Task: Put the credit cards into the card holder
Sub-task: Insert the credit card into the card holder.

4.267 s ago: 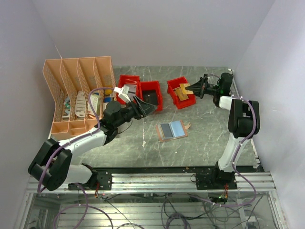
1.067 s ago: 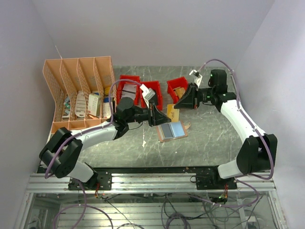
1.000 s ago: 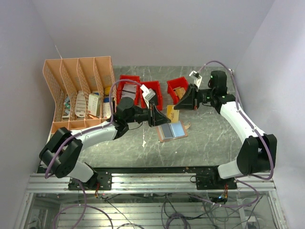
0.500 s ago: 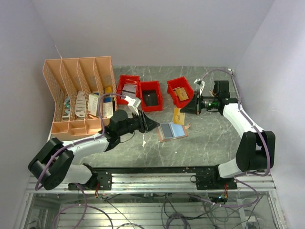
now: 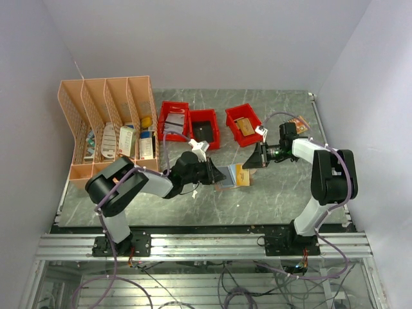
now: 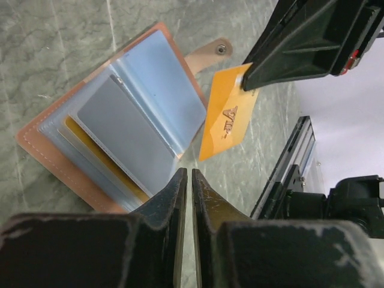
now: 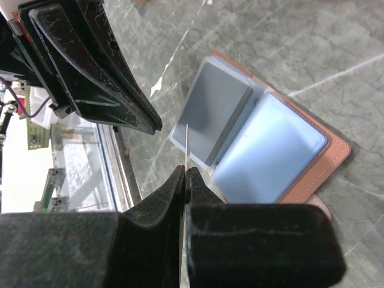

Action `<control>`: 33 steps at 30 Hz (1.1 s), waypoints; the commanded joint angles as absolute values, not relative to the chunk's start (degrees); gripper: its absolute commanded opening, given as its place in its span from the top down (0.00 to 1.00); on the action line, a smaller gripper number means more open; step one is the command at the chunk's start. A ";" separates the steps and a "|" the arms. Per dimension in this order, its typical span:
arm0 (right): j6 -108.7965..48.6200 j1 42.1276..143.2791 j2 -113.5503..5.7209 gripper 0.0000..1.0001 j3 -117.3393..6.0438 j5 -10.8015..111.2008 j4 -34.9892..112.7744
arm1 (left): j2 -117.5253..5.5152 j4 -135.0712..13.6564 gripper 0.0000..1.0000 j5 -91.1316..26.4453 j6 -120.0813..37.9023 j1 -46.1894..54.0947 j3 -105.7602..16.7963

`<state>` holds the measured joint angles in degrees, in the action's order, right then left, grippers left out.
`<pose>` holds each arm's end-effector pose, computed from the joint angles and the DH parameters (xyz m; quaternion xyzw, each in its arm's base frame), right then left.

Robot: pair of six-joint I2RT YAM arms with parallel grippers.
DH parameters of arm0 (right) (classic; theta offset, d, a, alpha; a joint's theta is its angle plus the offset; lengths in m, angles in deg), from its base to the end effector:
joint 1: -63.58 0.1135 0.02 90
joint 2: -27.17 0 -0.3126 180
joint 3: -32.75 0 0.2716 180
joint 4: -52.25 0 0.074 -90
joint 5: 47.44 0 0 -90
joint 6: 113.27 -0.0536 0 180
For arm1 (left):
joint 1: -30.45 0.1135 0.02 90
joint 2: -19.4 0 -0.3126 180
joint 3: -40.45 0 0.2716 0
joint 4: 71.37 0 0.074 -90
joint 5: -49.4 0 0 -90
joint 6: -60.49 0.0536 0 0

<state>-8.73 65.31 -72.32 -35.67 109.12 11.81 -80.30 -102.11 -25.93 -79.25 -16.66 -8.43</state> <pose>0.3328 0.0592 0.1913 -0.2040 0.8044 0.5232 0.1939 0.2367 -0.2748 0.1679 0.0545 0.8143 -0.4946 0.2989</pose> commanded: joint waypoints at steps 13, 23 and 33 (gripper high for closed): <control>-7.43 64.98 -83.27 1.00 -43.45 113.91 8.21 | -85.76 -96.37 0.84 -32.07 -73.89 -16.93 -9.08; -10.08 65.06 -87.31 1.00 -44.55 116.14 9.65 | -84.74 -92.38 0.85 -33.98 -72.70 -16.24 -8.44; -13.40 65.08 -87.91 1.00 -44.37 116.34 13.01 | -84.48 -87.82 0.85 -32.31 -69.42 -13.88 -10.06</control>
